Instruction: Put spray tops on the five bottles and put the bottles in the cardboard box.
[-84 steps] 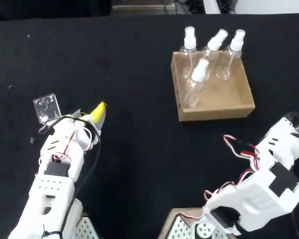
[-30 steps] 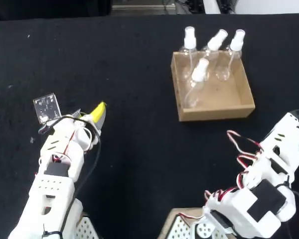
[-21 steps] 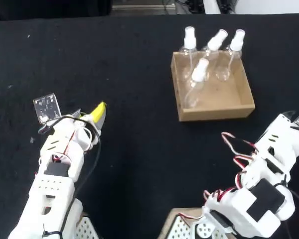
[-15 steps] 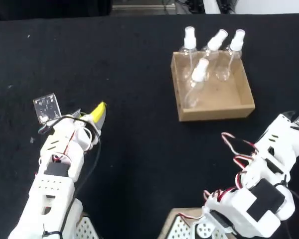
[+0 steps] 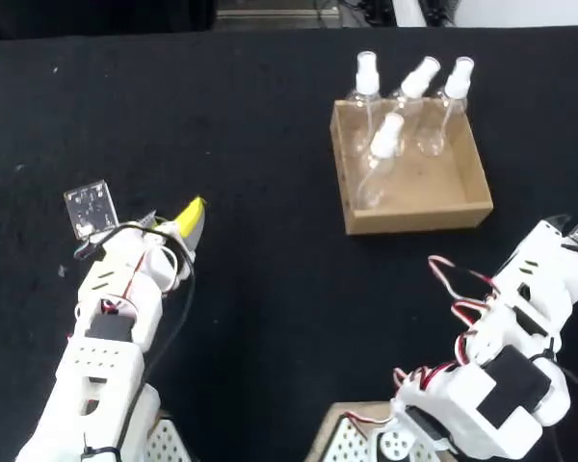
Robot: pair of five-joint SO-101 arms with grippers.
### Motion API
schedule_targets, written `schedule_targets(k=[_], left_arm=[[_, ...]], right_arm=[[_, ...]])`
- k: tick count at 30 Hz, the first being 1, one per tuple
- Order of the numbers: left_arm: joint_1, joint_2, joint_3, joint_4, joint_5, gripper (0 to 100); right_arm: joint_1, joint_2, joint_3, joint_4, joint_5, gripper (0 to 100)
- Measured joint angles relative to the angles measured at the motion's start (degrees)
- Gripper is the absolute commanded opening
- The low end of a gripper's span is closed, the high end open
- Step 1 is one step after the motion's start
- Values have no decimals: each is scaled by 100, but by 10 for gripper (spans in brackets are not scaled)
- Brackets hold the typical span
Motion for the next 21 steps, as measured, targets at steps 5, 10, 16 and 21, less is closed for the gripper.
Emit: schedule_targets(k=[5,10,16,21], left_arm=[[0,0,0,0,0,249],[0,0,0,0,0,249],[-9,0,0,0,0,249],[-26,0,0,0,0,249]], right_arm=[[0,0,0,0,0,237],[0,0,-9,0,44,78],[-9,0,-9,0,651,46],[26,0,-9,-132,730,11]])
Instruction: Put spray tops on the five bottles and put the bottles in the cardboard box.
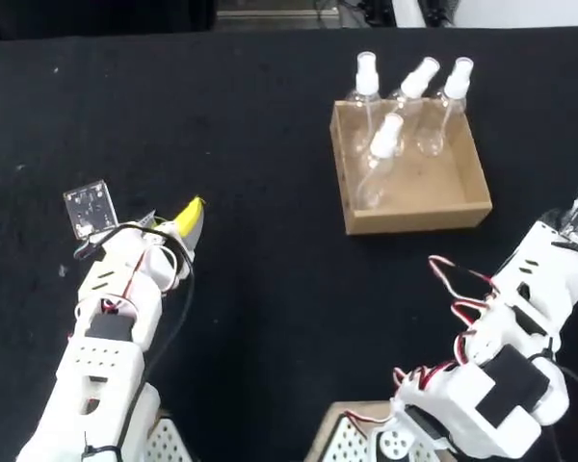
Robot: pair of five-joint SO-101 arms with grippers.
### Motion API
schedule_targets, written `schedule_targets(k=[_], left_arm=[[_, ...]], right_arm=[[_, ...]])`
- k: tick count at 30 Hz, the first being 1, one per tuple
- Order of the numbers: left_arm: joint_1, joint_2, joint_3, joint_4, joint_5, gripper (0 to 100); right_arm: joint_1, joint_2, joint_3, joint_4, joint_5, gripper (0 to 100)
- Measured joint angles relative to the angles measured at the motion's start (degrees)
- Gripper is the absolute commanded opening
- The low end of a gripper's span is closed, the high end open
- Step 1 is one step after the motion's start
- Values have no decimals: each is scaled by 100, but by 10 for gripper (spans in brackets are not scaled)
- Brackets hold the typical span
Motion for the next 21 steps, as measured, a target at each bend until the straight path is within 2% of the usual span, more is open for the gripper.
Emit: schedule_targets(k=[7,12,21], left_arm=[[0,0,0,0,0,249],[0,0,0,0,0,249],[0,0,0,0,0,249]], right_arm=[[158,0,0,-290,-9,11],[114,-624,0,255,-352,11],[-730,-3270,0,3332,-1108,11]])
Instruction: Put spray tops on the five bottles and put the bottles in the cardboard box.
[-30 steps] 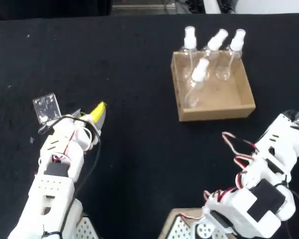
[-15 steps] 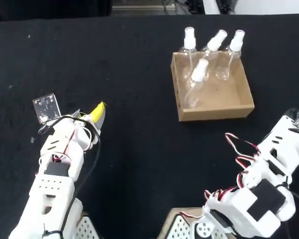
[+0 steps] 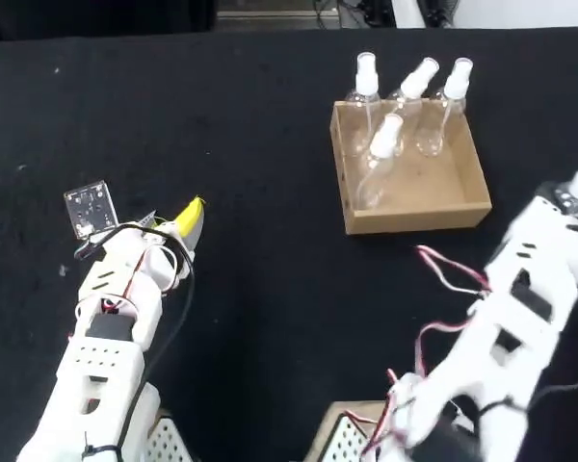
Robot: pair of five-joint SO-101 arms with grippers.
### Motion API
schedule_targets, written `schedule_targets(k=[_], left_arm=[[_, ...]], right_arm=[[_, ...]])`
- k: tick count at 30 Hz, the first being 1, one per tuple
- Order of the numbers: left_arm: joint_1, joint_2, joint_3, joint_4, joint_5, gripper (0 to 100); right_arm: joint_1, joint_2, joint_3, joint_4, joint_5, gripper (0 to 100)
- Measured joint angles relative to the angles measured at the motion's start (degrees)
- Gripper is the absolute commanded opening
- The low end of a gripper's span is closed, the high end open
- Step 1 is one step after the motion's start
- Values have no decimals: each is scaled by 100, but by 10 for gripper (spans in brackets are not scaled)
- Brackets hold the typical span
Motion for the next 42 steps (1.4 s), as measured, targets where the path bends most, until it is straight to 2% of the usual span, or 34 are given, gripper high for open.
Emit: schedule_targets(k=[4,12,25,42], left_arm=[[0,0,0,0,0,249],[0,0,0,0,0,249],[0,0,0,0,0,249],[0,0,0,0,0,249]], right_arm=[[-782,-1064,0,826,-26,11],[-1934,-1196,0,695,-35,11],[-2031,1064,-9,-1099,-35,11],[-2031,2549,-563,-1204,-35,11]])
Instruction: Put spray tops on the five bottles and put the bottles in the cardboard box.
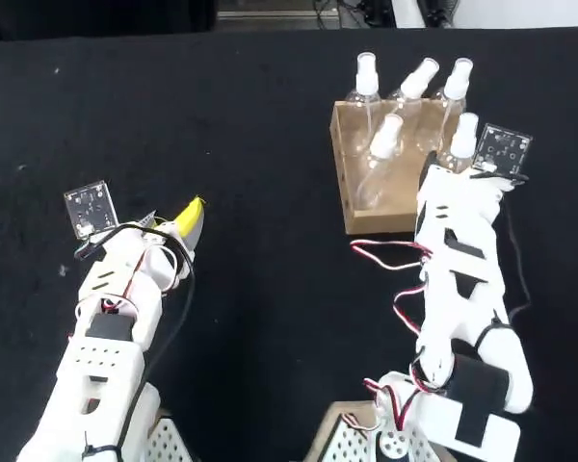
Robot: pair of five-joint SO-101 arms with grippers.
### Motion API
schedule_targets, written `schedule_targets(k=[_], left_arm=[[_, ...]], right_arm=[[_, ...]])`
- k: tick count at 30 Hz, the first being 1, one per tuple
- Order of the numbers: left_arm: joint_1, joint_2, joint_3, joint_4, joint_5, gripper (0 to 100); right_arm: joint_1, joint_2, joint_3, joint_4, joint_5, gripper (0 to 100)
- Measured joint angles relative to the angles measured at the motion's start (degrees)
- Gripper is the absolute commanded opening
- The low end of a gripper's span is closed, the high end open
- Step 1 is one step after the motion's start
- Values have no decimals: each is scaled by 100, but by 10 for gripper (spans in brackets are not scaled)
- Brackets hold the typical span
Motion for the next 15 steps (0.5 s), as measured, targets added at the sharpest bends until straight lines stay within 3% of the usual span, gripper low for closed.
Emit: schedule_targets(k=[6,11,15], left_arm=[[0,0,0,0,0,249],[0,0,0,0,0,249],[0,0,0,0,0,249]], right_arm=[[0,53,-9,-26,0,17],[0,53,-9,-26,0,123],[0,53,-9,-26,0,135]])
